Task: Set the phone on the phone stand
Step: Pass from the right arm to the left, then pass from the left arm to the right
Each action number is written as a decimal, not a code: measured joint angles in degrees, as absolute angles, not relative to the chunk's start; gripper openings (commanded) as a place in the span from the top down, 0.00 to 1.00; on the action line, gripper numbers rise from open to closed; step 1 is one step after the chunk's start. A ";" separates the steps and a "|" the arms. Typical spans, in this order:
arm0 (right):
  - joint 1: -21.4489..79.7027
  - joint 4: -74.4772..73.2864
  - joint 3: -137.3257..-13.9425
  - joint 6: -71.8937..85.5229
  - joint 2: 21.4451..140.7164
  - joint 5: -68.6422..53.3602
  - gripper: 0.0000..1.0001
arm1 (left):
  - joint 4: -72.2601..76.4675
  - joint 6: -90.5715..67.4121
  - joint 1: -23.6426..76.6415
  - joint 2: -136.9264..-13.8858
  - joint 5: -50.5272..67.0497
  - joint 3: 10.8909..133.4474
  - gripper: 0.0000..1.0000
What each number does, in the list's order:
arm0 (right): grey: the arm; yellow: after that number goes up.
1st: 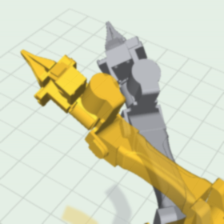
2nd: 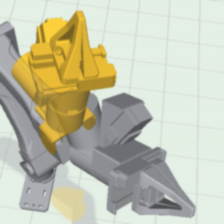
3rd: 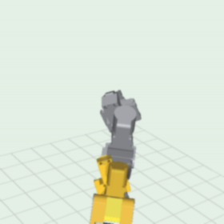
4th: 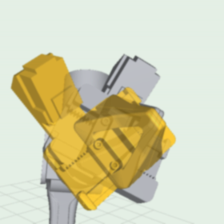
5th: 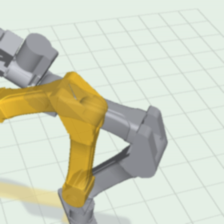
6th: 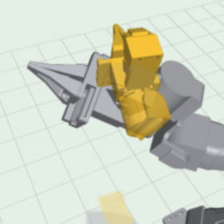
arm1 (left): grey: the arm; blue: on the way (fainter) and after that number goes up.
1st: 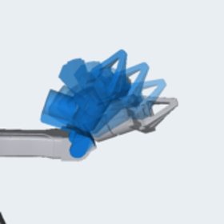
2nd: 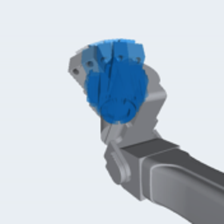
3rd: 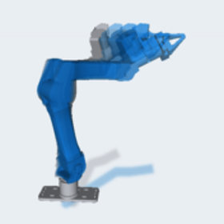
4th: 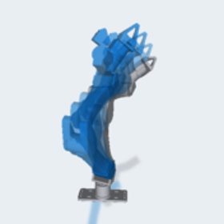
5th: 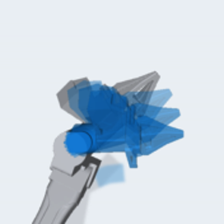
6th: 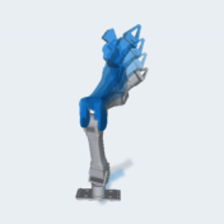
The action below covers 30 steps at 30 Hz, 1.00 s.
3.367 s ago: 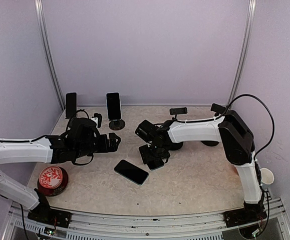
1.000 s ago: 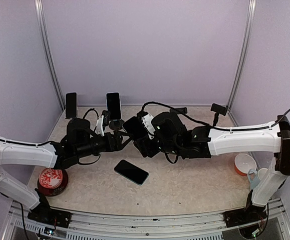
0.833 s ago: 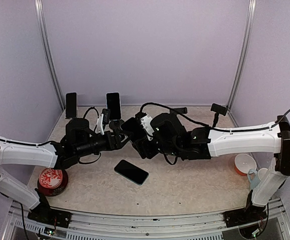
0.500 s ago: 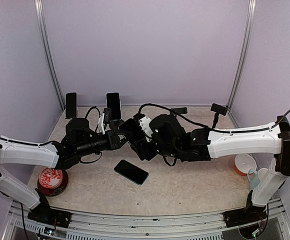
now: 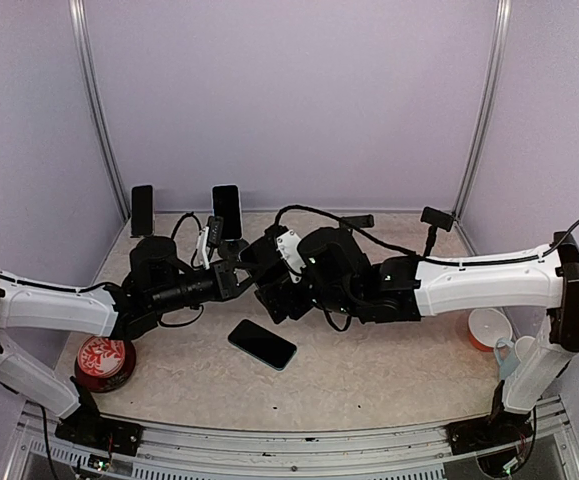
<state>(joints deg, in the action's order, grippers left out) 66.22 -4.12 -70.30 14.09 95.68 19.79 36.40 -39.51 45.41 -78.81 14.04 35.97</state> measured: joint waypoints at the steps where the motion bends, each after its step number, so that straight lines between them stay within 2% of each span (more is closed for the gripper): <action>1: 66.26 -3.97 -70.63 14.04 95.68 19.81 0.00 | 36.21 -39.46 45.41 -78.83 14.06 35.83 1.00; 9: 66.26 -3.46 -71.00 11.97 95.61 18.59 0.00 | 34.35 -38.83 45.25 -78.76 14.04 35.29 1.00; 14: 66.13 -3.42 -70.22 9.26 93.78 11.09 0.00 | 33.47 -37.85 44.51 -77.62 14.46 34.17 1.00; 21: 63.37 -0.54 -63.16 8.05 83.74 -2.22 0.00 | 30.57 -34.44 43.11 -74.78 17.37 33.98 1.00; 30: 58.92 0.75 -62.78 6.33 78.91 -11.11 0.02 | 27.11 -29.50 43.00 -73.76 25.17 34.04 1.00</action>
